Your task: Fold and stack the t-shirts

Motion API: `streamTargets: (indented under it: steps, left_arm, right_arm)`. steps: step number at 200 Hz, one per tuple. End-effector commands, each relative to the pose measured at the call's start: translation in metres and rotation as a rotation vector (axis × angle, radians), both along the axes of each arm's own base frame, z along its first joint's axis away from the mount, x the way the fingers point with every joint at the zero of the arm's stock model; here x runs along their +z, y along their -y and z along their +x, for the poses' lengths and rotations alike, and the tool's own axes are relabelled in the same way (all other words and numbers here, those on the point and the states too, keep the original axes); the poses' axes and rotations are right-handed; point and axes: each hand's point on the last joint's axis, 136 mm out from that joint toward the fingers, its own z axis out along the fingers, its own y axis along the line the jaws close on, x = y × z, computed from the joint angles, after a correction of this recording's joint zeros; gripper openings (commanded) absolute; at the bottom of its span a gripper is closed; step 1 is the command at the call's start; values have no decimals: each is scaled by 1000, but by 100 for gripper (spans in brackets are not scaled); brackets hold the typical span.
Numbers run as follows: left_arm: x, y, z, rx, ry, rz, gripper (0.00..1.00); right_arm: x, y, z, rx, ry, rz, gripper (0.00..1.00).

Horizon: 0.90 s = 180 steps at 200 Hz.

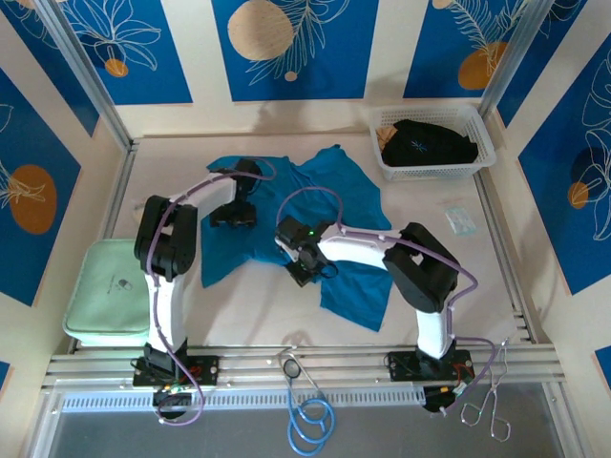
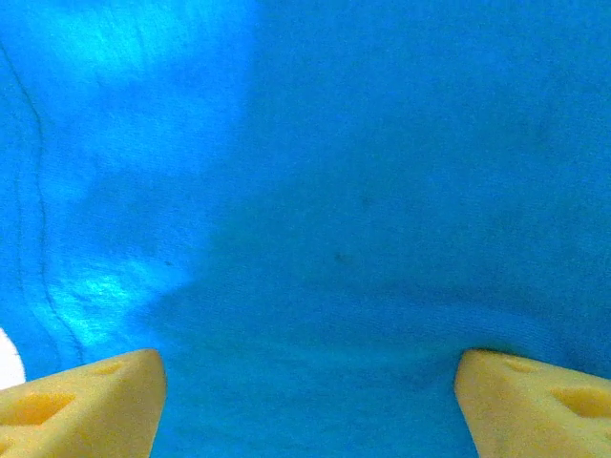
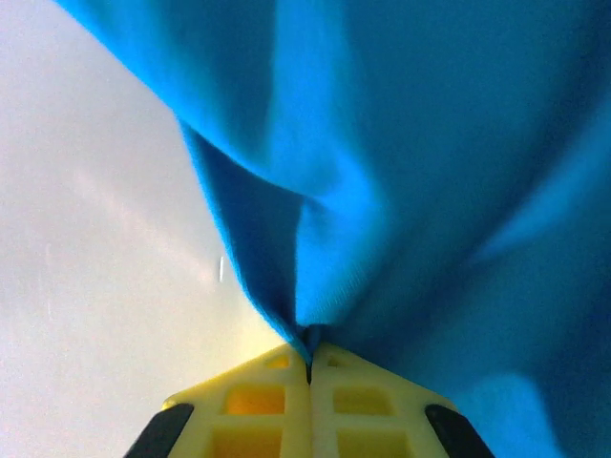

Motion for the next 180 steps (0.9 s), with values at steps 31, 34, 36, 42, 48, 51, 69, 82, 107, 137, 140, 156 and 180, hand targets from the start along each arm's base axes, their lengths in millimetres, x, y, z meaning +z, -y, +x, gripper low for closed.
streamTargets:
  steps: [31,34,36,42,48,51,69,82,107,137,140,156,180]
  left_arm:
    - [-11,-20,-5,-49,-82,124,81]
    - [-11,-20,-5,-51,-82,127,81]
    - [-11,-20,-5,-52,-82,128,81]
    - [-10,-21,-5,-58,-86,133,81]
    - [-11,-21,-5,-60,-89,136,81]
    - [-11,-21,-5,-63,-91,137,81]
    - [-11,-22,-6,-76,-97,140,81]
    - [-9,-23,-6,-84,-99,146,82]
    - [5,-21,-4,-102,-73,145,84]
    - [59,-11,-3,-127,40,114,88]
    - [67,-10,-4,-130,56,110,88]
    - [107,-6,-11,-137,134,89,90]
    - [149,-18,-30,-108,200,90,93]
  right_arm:
    - [45,47,-77,155,-239,-35,0]
    - [47,48,-78,153,-243,-32,0]
    - [47,48,-78,152,-245,-32,0]
    - [47,49,-78,144,-247,-27,0]
    - [47,50,-78,137,-249,-23,0]
    - [46,49,-77,133,-248,-22,0]
    - [39,46,-79,123,-284,-12,0]
    - [32,46,-83,126,-316,-29,0]
    - [23,56,-91,115,-351,-88,2]
    - [37,58,-88,83,-301,-68,39]
    - [40,56,-88,82,-293,-57,42]
    - [55,45,-83,82,-238,6,51]
    - [68,26,-61,39,-145,86,52]
